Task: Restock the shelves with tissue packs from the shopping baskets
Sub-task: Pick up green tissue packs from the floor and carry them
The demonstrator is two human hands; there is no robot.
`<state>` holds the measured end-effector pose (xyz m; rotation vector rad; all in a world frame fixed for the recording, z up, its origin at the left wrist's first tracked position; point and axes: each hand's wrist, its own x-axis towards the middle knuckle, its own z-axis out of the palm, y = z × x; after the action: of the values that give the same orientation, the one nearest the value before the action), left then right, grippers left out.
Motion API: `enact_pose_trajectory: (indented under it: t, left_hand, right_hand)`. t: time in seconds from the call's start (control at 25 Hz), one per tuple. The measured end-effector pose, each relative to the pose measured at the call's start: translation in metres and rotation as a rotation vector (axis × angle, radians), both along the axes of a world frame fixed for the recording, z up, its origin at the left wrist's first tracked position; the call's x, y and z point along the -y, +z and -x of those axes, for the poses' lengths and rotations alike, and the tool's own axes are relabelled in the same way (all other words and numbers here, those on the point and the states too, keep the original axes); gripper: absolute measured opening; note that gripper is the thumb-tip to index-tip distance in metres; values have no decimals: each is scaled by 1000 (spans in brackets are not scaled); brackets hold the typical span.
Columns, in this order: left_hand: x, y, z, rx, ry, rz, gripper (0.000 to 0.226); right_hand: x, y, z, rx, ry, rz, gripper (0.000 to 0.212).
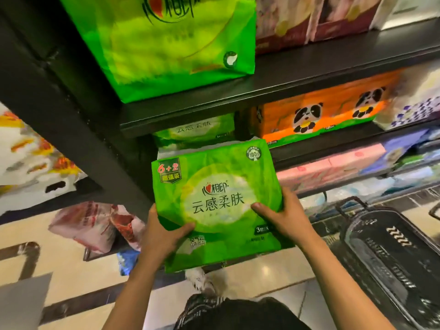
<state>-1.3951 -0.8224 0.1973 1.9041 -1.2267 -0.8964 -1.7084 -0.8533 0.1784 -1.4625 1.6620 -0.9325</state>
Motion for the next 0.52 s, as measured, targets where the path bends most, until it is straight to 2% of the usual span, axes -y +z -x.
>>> enact_pose_trajectory:
  t: [0.16, 0.24, 0.36, 0.52]
  left_hand:
    - [48, -16, -14, -48, 30, 97, 106]
    - [73, -20, -18, -66, 58, 175, 105]
    - [101, -14, -19, -77, 136, 260, 102]
    - [131, -4, -16, -42, 201, 338, 96]
  right_hand:
    - [54, 1, -15, -16, 60, 40, 85]
    - [78, 8, -23, -15, 60, 87, 82]
    - [117, 16, -32, -62, 80, 158, 67]
    - [163, 22, -40, -128, 124, 224, 72]
